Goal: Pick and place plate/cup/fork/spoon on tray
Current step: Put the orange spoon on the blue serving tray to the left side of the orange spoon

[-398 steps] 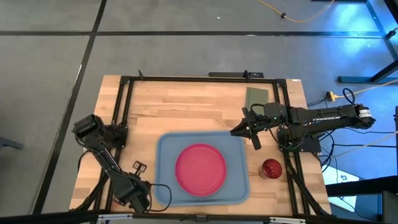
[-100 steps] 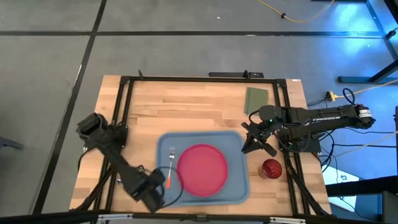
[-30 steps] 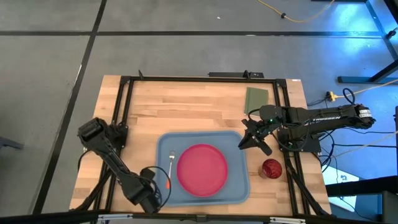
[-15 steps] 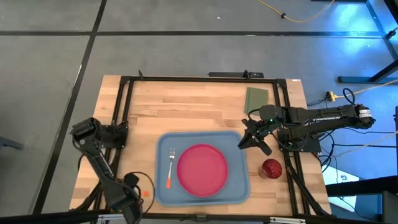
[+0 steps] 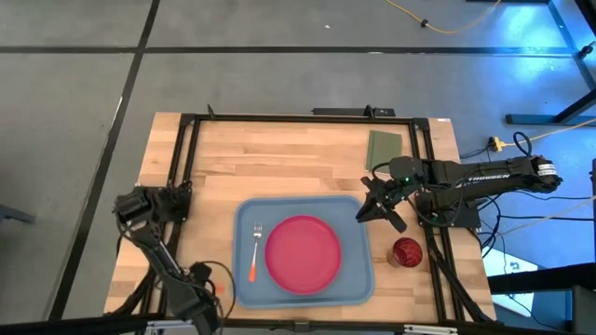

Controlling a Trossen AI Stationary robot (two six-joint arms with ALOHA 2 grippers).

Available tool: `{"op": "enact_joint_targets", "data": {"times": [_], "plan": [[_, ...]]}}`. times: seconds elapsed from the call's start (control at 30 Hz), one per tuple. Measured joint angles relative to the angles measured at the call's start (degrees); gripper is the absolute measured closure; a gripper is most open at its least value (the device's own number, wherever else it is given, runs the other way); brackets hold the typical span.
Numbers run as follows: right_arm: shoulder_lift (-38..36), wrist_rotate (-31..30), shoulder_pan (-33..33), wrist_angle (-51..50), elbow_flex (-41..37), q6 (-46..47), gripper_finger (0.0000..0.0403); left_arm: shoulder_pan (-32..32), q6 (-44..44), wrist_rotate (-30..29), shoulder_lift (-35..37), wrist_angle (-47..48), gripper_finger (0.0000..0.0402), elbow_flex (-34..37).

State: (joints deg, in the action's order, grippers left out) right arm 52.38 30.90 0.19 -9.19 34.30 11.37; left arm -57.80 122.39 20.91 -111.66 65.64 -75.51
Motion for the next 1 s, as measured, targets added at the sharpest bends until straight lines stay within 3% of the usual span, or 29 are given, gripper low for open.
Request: {"op": "enact_joint_targets", "data": {"times": [0.23,0.47,1.0], "plan": [[0.00,0.13,0.00,0.44,0.00,0.41,0.0345,1.29,-11.13,4.66,-4.17,2.70,0.0315,0.49],[0.00,0.17,0.00,0.40,0.00,1.74,0.0345,1.39,-13.56,7.15,-4.15,6.41,0.0315,0.55],[0.00,0.19,0.00,0.39,0.00,1.87,0.0345,4.63,-29.30,9.30,-3.95,-0.40,0.0315,9.37]]}}
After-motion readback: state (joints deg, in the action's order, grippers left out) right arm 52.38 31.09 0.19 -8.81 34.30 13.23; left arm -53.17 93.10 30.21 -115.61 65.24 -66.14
